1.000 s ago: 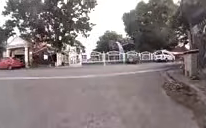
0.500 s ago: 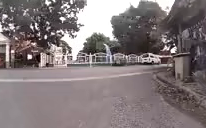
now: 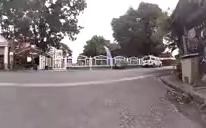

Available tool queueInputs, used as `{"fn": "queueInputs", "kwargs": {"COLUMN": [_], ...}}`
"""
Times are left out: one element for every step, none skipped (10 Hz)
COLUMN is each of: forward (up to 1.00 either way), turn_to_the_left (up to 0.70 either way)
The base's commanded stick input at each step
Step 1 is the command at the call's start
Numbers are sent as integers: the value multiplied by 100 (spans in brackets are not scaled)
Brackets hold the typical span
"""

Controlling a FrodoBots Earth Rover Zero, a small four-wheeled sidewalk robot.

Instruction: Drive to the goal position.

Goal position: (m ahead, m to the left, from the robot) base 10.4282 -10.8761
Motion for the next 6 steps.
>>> {"fn": "queueInputs", "kwargs": {"forward": [70, 70, 70, 70, 70, 70], "turn_to_the_left": [0, 0, 0, 0, -4, -18]}}
